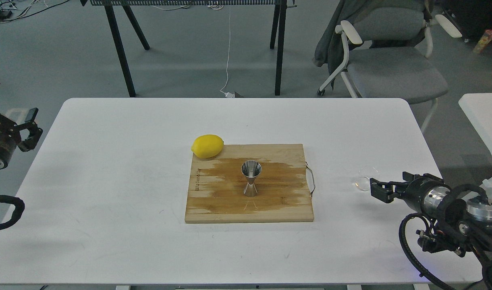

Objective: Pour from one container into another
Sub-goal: 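Reach the right gripper to the clear glass cup and grasp it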

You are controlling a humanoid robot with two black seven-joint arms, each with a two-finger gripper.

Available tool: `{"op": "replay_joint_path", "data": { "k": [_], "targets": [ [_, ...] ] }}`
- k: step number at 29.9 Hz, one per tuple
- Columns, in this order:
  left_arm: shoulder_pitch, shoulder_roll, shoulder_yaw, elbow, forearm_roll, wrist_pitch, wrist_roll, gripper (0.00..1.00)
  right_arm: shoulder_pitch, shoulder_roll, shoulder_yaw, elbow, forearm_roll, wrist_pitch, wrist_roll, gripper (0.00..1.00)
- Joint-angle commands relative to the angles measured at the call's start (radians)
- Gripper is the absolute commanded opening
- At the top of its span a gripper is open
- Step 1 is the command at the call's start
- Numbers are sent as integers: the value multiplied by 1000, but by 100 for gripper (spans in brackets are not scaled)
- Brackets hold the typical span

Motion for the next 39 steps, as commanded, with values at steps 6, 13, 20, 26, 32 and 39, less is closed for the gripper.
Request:
{"op": "replay_joint_path", "data": {
  "k": [6, 13, 20, 26, 32, 39],
  "targets": [
    [1, -9, 0, 3, 1, 0, 0, 93, 67, 52, -86, -106, -8, 0, 0, 95],
    [1, -15, 2, 12, 1, 0, 0, 93, 104, 99, -98, -169, -54, 0, -4, 95],
    [-1, -25, 2, 26, 3, 0, 0, 93, 155, 150, -99, -246, -111, 0, -25, 95],
    [-1, -26, 2, 31, 1, 0, 0, 93, 173, 182, -101, -281, -140, 0, -30, 94],
    [-1, -28, 2, 52, 1, 0, 0, 93, 172, 184, -101, -279, -142, 0, -30, 87],
    [-1, -29, 3, 55, 1, 0, 0, 94, 172, 185, -98, -279, -186, 0, -28, 78]
  ]
}}
